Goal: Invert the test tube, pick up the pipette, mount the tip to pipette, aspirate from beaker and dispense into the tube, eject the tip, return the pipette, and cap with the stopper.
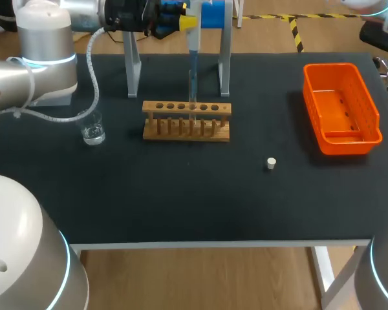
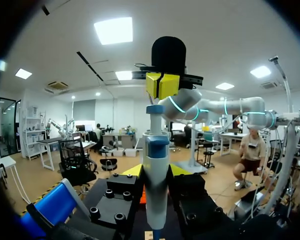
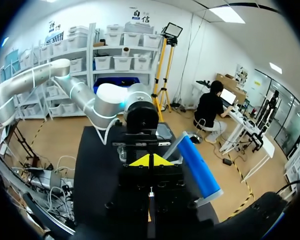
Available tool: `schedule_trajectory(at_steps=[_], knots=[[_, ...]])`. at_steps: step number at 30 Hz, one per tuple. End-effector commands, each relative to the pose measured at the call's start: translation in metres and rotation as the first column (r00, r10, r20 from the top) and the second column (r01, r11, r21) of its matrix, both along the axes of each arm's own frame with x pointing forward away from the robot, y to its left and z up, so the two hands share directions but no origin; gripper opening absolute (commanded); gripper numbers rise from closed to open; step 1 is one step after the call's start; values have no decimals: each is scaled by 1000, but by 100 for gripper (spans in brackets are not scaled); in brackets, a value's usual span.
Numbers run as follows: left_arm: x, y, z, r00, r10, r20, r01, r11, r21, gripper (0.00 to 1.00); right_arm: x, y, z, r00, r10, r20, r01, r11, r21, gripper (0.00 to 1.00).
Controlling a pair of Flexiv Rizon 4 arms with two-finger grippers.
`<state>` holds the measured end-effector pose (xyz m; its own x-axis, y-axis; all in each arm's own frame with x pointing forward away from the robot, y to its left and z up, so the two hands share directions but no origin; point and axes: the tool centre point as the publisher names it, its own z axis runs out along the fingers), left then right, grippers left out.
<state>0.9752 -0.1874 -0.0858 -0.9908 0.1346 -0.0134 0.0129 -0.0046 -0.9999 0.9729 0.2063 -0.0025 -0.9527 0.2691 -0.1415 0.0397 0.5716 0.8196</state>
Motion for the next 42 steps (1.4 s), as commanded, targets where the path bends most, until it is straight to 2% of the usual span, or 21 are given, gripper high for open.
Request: schedule_trajectory(at_steps=[1,2,6,9,16,19,27,28,29,30,34,42], knots=[[1,0,1,1000,-2,0,2,1000,2,0,-11,-26,4,1000,-8,17,8,1000,-8,50],[1,0,1,1000,-2,0,2,1000,2,0,-12,-30,4,1000,0,23,0,1000,0,100],[1,0,1,1000,-2,0,2,1000,2,0,-21,-40,-2,999,24,45,-23,999,-25,100],[1,0,1,1000,-2,0,2,1000,2,0,-32,-44,-17,997,69,37,-68,997,-30,100],[1,0,1,1000,-2,0,2,1000,2,0,-41,-61,-49,998,64,3,-63,997,-48,100],[1,0,1,1000,-2,0,2,1000,2,0,-42,-66,-67,998,59,-18,-60,997,-53,100],[1,0,1,1000,-2,0,2,1000,2,0,-39,-67,-120,999,38,-15,-39,999,-37,100],[1,0,1,1000,-2,0,2,1000,2,0,-39,-66,-128,998,51,-23,-51,998,-28,100],[1,0,1,1000,-2,0,2,1000,2,0,-39,-65,-134,997,73,-2,-73,997,-12,100],[1,0,1,1000,-2,0,2,1000,2,0,-38,-64,-140,997,74,11,-74,997,-28,100],[1,0,1,1000,-2,0,2,1000,2,0,-32,-63,-165,996,88,-9,-88,996,-22,100],[1,0,1,1000,-2,0,2,1000,2,0,-28,-56,-194,980,195,26,-195,981,-10,100]])
